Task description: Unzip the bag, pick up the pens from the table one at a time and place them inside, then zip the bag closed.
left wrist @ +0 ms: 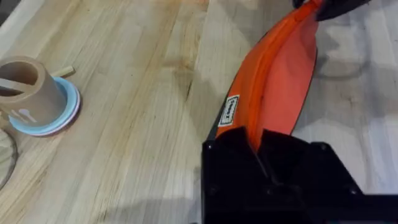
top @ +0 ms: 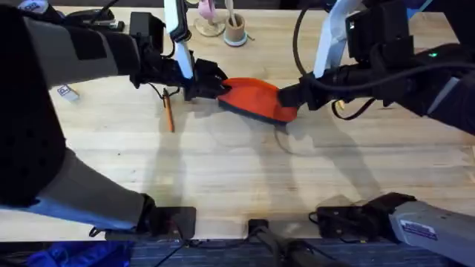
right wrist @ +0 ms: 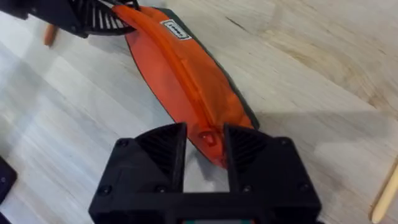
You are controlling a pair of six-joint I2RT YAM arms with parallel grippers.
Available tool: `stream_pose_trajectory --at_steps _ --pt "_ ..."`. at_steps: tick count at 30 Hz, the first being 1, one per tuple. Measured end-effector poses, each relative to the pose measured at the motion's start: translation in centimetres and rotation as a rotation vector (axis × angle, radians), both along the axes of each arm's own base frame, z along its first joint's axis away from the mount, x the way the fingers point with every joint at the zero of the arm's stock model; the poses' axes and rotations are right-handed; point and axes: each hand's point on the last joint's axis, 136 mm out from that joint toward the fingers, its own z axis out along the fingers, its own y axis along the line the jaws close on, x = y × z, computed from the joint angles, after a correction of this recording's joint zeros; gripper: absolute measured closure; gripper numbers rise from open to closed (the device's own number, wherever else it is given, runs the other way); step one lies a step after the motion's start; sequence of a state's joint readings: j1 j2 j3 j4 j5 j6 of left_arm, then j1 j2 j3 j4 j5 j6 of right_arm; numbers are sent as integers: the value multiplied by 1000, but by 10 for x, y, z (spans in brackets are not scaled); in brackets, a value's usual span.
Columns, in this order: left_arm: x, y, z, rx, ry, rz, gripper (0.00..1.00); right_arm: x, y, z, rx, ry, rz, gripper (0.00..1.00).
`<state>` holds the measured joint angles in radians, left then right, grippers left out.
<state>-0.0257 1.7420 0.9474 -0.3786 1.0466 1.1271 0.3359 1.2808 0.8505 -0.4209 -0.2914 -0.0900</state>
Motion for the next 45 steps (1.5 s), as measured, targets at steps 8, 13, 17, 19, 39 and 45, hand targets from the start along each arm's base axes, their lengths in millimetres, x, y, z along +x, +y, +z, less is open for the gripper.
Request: stream_pose_trajectory --at_steps 8,13,17,19,39,45 --pt "0 0 0 0 0 0 958 4 -1 -8 -15 15 -7 965" --pt "0 0 0 1 0 1 958 7 0 -5 -12 -2 -9 968" --pt "0 0 0 3 -1 2 958 10 0 -3 -10 -16 -11 968" --pt "1 1 0 3 -1 3 958 10 0 -3 -10 -17 -11 968" --pt "1 1 0 3 -1 3 958 4 6 29 23 -113 10 968" --pt "1 1 0 3 0 3 958 4 29 25 32 -128 71 968"
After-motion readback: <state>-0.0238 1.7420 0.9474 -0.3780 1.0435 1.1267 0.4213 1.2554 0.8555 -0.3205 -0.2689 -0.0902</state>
